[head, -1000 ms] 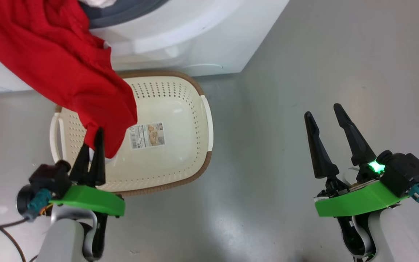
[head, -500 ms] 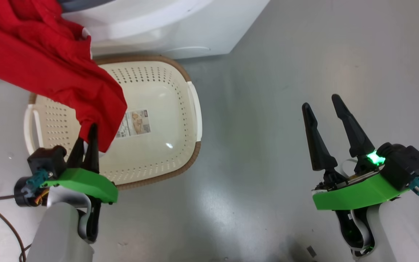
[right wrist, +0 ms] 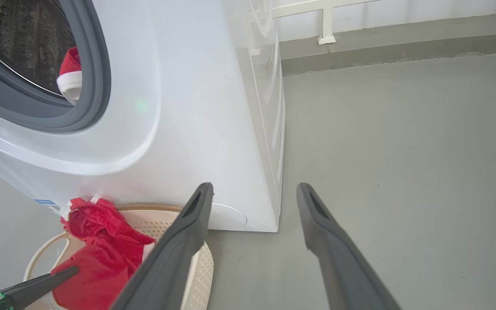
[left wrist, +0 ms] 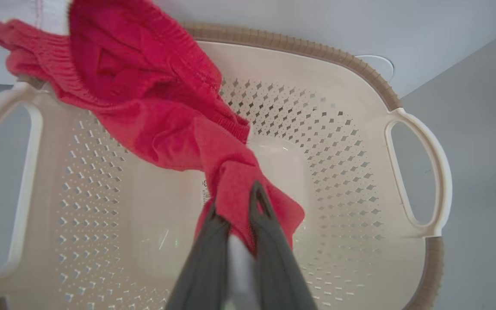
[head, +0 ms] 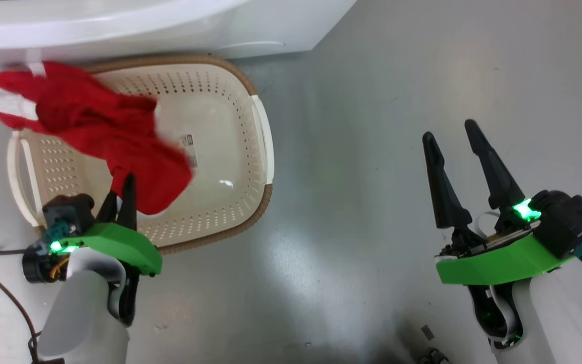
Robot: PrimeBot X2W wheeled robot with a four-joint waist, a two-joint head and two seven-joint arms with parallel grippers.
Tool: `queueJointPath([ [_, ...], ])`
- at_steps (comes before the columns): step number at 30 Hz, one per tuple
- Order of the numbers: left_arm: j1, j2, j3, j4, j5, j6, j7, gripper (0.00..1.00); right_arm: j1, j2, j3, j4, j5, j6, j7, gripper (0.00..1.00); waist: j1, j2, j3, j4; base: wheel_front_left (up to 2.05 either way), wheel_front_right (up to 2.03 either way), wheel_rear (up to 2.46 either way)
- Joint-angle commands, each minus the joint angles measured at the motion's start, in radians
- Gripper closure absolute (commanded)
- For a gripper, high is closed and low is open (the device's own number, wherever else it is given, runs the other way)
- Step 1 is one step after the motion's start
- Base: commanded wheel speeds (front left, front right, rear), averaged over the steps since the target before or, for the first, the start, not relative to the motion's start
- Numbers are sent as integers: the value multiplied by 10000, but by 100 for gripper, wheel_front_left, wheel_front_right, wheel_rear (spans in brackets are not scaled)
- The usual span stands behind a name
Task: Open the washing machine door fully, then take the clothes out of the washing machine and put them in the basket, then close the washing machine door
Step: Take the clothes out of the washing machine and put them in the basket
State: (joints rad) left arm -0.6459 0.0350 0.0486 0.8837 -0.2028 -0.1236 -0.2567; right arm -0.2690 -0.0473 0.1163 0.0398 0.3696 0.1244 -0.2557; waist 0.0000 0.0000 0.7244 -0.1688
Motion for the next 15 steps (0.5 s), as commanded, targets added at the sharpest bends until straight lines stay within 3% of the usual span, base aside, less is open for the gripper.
queueJointPath([
  [1, 18, 170, 219, 135, 95, -19, -51, 100, 19, -29, 237, -288, 67, 63, -61, 0, 0, 0, 157, -16, 0, 0, 0],
  [15, -743, 208, 606, 1116, 208, 111, -51, 100, -141, -29, 268, -291, 85, 63, -61, 0, 0, 0, 480, -27, 0, 0, 0],
])
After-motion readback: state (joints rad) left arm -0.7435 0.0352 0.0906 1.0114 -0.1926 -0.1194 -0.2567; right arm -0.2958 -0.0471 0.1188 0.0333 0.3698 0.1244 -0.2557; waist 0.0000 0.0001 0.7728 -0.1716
